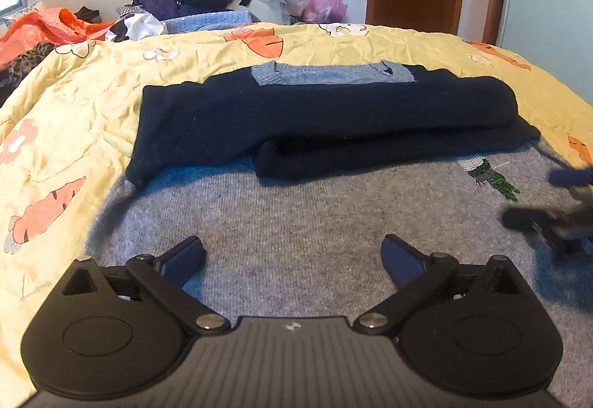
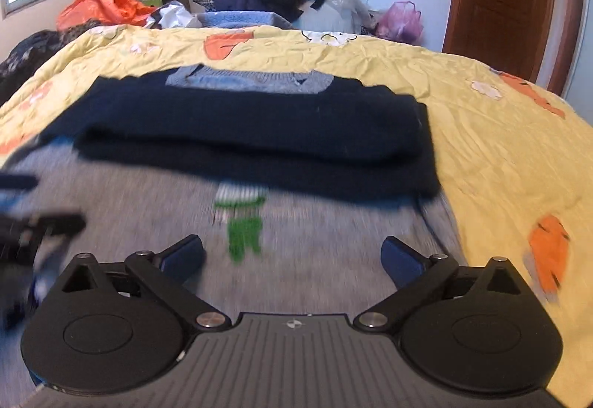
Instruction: Fold small clothes
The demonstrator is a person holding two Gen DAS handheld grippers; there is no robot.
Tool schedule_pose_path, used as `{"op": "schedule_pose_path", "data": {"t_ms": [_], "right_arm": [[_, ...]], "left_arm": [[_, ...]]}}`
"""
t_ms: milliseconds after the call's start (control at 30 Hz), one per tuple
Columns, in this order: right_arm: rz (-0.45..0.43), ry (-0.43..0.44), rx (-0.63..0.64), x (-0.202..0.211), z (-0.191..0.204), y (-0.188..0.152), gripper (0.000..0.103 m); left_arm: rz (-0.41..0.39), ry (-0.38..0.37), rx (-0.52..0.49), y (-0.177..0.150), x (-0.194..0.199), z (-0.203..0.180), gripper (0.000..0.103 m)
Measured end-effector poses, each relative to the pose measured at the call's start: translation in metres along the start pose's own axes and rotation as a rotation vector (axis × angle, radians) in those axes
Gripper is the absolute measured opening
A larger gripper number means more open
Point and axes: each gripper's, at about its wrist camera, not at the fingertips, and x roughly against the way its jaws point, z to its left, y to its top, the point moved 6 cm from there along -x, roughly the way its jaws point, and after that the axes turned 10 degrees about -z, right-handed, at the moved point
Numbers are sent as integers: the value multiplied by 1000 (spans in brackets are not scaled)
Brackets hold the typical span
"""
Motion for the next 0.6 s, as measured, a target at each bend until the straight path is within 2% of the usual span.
{"op": "schedule_pose_path", "data": {"t_ms": [167, 267, 433, 600], "right_arm": [[9, -10, -17, 34, -2, -21, 103], [-26, -16, 8, 48, -1, -32, 103], [-34, -19, -11, 48, -3, -34, 103], [-36, -17, -14, 47, -4, -33, 103]], "left_arm": [[-1, 3, 1, 0, 1, -1, 103], [1, 13, 2, 0, 2, -2, 103], [18, 28, -16, -8, 21, -10, 103], [43, -17, -25, -24, 52, -22, 103]]}}
